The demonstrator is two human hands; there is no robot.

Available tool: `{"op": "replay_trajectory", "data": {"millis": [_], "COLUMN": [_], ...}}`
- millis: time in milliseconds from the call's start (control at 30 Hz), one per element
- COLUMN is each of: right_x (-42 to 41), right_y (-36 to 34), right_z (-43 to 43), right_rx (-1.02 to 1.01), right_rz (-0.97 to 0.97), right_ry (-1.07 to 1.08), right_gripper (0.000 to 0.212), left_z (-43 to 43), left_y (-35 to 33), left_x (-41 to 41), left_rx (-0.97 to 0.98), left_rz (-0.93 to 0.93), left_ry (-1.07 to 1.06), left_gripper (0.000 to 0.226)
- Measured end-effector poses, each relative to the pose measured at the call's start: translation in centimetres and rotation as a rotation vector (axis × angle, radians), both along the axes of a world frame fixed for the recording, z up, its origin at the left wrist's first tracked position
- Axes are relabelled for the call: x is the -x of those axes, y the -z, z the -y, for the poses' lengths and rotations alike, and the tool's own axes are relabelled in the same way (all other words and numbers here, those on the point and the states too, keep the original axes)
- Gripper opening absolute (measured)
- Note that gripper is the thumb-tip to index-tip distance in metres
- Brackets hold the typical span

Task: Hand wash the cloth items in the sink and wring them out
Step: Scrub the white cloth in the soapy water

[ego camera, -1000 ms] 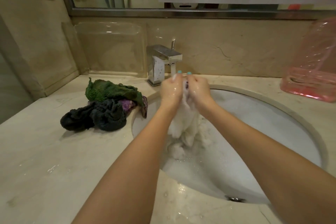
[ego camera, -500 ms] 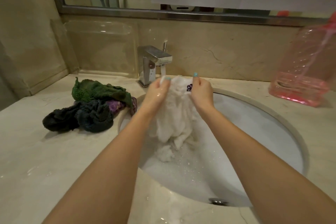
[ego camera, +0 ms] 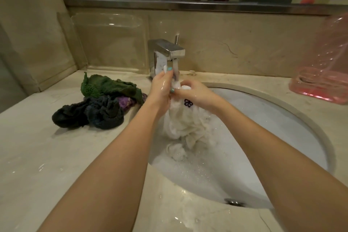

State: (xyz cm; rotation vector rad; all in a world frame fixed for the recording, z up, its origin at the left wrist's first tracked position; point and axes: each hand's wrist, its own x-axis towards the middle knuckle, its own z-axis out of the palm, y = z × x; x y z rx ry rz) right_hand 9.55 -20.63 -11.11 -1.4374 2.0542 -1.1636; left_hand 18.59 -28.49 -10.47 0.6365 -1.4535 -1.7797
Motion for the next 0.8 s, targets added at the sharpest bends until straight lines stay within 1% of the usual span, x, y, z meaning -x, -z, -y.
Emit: {"op": "replay_trajectory", "data": {"millis": [67, 100, 133, 167, 200, 267, 300, 333, 367, 433, 467, 533, 600, 667, 700, 733, 800], "right_x": [0.4, 0.6, 0.9, 1.1, 1.5, 1.9, 2.0, 2.2, 2.2, 2.2, 2.2, 2.9, 4.3, 6.1, 6.4, 6.5, 6.2], "right_y": [0.3, 0.3, -0.1, -0.7, -1.4, -2.8, -3.3, -3.6, -3.9, -4.5, -4.9, -5.1, -4.0, -1.8, -0.9, -0.1, 1.0], "right_z": [0.0, -0.2, -0.4, -0.7, -0.9, -1.4, -1.6, -1.6, -1.7, -2.0, -2.3, -2.7, -2.9, -3.2, -3.5, -3.5, -3.0], "right_rx": [0.038, 0.1, 0.17, 0.243, 0.307, 0.412, 0.474, 0.534, 0.584, 0.642, 0.66, 0.701, 0.74, 0.725, 0.669, 0.595, 0.435], "right_rz": [0.026, 0.077, 0.164, 0.288, 0.463, 0.886, 1.026, 1.104, 1.144, 1.186, 1.195, 1.217, 1.232, 1.232, 1.187, 1.139, 1.092], "right_ry": [0.03, 0.028, 0.038, 0.06, 0.076, 0.022, -0.001, -0.009, -0.013, -0.044, -0.051, 0.022, 0.261, 0.501, 0.57, 0.589, 0.533], "right_gripper": [0.039, 0.031, 0.025, 0.019, 0.015, 0.012, 0.014, 0.019, 0.025, 0.033, 0.033, 0.026, 0.023, 0.019, 0.014, 0.015, 0.028], "left_z": [-0.5, -0.4, 0.0, 0.1, 0.4, 0.9, 0.9, 0.7, 0.4, -0.2, -0.3, -0.2, 0.6, 1.0, 1.4, 1.6, 1.1], "left_y": [-0.2, 0.1, 0.5, 0.8, 1.3, 2.2, 2.3, 2.2, 2.0, 2.2, 2.3, 2.1, 1.7, 1.1, 1.0, 0.9, 0.5], "left_x": [0.1, 0.1, 0.3, 0.1, 0.1, 0.1, 0.0, 0.0, -0.2, -0.4, -0.4, -0.7, -1.4, -2.3, -2.4, -2.5, -2.3], "left_rx": [0.047, 0.087, 0.131, 0.164, 0.186, 0.196, 0.184, 0.169, 0.174, 0.282, 0.337, 0.33, 0.244, 0.126, 0.069, 0.021, -0.051], "left_rz": [0.026, 0.041, 0.059, 0.097, 0.157, 0.291, 0.341, 0.377, 0.429, 0.598, 0.678, 0.733, 0.671, 0.49, 0.388, 0.288, 0.127], "left_ry": [0.036, 0.071, 0.122, 0.193, 0.267, 0.409, 0.473, 0.53, 0.578, 0.653, 0.666, 0.645, 0.59, 0.478, 0.42, 0.364, 0.274], "left_gripper": [0.024, 0.027, 0.036, 0.05, 0.064, 0.087, 0.095, 0.1, 0.099, 0.091, 0.086, 0.077, 0.068, 0.057, 0.054, 0.052, 0.051]}}
